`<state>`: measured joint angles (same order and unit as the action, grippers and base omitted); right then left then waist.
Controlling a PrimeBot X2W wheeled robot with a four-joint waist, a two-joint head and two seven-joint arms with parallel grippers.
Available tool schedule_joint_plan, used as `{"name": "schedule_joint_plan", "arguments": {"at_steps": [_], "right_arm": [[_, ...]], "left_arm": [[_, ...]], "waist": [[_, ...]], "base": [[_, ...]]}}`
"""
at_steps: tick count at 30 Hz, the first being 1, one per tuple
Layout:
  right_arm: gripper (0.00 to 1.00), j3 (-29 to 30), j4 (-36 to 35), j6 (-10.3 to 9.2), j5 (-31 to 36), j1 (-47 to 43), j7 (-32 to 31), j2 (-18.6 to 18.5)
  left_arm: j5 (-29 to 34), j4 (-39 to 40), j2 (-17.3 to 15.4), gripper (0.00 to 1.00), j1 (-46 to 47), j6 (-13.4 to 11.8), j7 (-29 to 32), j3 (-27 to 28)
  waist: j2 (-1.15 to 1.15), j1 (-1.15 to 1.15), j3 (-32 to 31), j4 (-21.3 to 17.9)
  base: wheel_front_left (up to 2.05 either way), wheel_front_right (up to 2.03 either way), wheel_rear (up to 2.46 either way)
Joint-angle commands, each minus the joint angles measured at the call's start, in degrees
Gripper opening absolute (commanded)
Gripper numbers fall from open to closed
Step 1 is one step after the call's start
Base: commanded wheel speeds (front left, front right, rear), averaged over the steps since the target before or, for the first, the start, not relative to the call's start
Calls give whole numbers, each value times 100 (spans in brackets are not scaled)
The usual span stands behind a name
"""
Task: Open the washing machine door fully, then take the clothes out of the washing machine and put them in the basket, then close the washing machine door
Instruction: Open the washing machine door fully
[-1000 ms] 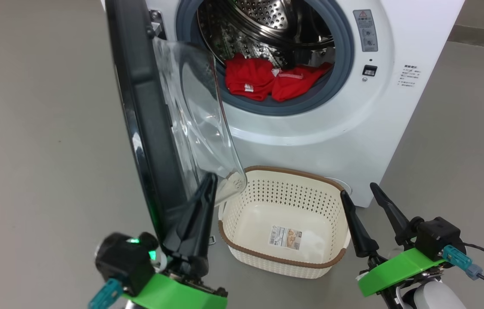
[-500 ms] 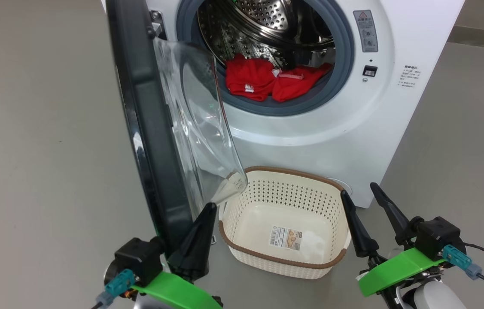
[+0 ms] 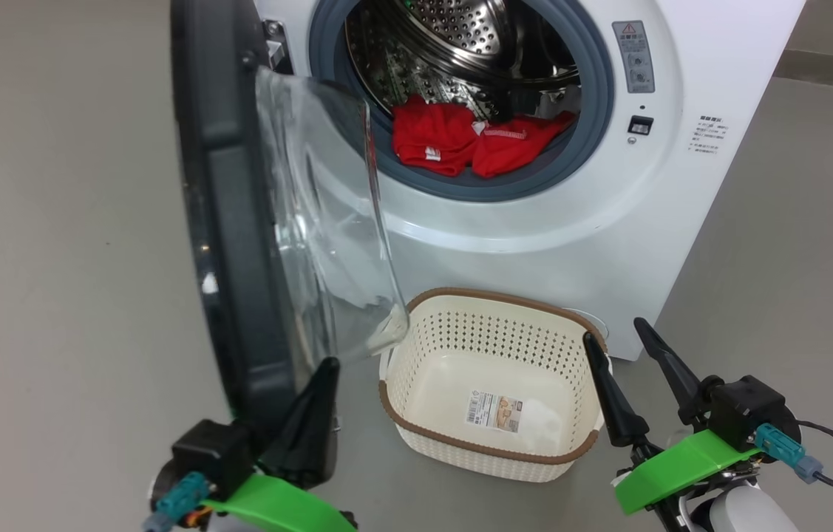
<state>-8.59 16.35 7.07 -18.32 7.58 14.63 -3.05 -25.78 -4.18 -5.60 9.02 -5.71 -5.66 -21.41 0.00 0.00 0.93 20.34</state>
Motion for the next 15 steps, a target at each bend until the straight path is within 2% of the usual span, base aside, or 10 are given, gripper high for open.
{"name": "schedule_joint_plan", "arguments": {"at_steps": [1, 15], "right_arm": [[100, -122, -104, 42, 42, 149, 37, 17], [100, 16, -71, 42, 7, 221, 37, 17]], "left_arm": [[-7, 152, -170, 0, 23, -163, -41, 386], [-114, 459, -384, 0, -147, -462, -115, 809]], "waist": [[0, 0, 16, 9], [0, 0, 209, 274]], "base": [[0, 0, 0], [0, 0, 0]]}}
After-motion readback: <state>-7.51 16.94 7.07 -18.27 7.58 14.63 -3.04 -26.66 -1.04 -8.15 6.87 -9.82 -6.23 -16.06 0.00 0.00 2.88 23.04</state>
